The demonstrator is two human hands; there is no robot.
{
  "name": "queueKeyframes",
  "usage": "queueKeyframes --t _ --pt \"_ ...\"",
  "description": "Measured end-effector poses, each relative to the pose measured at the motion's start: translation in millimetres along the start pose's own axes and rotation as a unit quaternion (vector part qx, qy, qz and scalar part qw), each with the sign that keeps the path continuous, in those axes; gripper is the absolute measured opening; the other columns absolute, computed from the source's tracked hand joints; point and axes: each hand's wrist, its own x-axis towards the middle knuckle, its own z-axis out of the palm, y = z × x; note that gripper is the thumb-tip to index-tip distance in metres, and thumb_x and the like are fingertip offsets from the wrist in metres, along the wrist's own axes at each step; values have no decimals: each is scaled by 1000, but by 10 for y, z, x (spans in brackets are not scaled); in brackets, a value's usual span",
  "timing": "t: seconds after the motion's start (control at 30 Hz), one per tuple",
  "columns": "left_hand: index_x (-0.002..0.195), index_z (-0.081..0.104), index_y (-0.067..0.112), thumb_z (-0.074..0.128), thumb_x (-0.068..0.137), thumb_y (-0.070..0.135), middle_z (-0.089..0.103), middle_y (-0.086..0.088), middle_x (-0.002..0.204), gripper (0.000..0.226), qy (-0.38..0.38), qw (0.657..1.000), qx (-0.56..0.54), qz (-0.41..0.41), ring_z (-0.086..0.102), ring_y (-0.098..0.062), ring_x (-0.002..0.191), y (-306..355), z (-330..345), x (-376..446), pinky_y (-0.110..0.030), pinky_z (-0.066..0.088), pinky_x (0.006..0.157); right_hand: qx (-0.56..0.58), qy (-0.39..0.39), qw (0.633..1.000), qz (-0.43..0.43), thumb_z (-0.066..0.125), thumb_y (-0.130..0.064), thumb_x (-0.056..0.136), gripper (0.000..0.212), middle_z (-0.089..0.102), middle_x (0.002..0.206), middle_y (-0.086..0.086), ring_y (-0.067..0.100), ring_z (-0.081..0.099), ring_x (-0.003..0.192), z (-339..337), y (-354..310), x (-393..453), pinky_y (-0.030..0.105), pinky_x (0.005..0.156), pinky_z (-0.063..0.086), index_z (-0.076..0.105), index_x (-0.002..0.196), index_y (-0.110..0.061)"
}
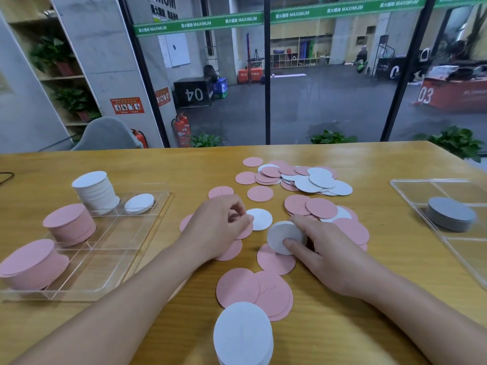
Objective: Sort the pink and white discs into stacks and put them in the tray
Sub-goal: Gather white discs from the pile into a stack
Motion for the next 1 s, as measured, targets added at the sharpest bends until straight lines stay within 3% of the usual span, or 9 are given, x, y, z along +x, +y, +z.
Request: queueKeyframes --t 0.13,0.2,0.37,0.47,0.53,0.63,0.83,0.9,1.0 --pt "144 65 33 61 97 75 58 10 141 64 -53 981 185 -13 43 -20 138 52 188 85 -42 42 114 2 1 1000 0 62 -36 107 19 59 81 -10 13 54 76 -2 6 -1 31 66 42 52 93 -29" --pt "149 61 35 55 98 78 53 12 147 67 -54 976 210 -20 36 -22 140 78 270 76 -42 36 117 6 0 1000 -1 62 -36 107 19 59 81 -11 13 54 75 0 5 2 31 66 42 53 93 -29" --pt "126 61 42 82 87 59 59 24 129 47 7 996 83 -19 41 -16 134 122 262 54 -37 36 105 9 0 1000 -7 62 -35 108 14 61 84 -11 12 54 76 -4 15 4 31 68 43 56 97 -29" --pt "107 66 40 87 87 31 72 17 97 31 42 995 -86 -38 66 -15 102 122 185 23 -39 53 91 13 0 1000 -6 61 -36 107 12 62 83 -9 14 56 78 -1 29 5 34 70 46 58 100 -27" --pt "101 74 34 85 91 23 76 7 84 19 49 984 -161 -53 73 -13 81 135 100 -8 -28 56 74 12 1 1000 -6 61 -36 107 13 62 83 -9 15 55 77 -2 31 4 34 71 46 57 99 -27" --pt "97 82 29 84 95 22 78 2 88 8 54 978 -195 -45 66 -10 74 85 -19 -81 -14 49 67 17 3 1000 0 62 -35 107 15 60 81 -7 17 53 75 -2 27 4 33 70 44 57 98 -24" --pt "96 78 17 77 104 25 73 -5 73 11 -6 963 -261 -63 56 -14 59 50 -83 -150 -26 46 57 15 6 1000 2 62 -35 108 15 59 81 -7 13 50 72 -18 -4 -12 28 66 41 58 97 -25" --pt "99 77 13 73 107 24 77 -10 76 14 -20 957 -281 -65 61 -17 60 63 -100 -147 -30 52 62 14 7 1000 1 62 -34 108 14 59 82 -7 13 51 72 -23 -16 -13 26 65 40 59 98 -24" --pt "99 80 5 71 109 27 81 -17 97 26 -6 932 -352 -82 80 -26 85 31 -104 -116 -39 66 87 7 11 1000 -1 63 -35 107 15 59 81 -7 13 51 73 -20 -17 -14 25 64 40 59 97 -24"
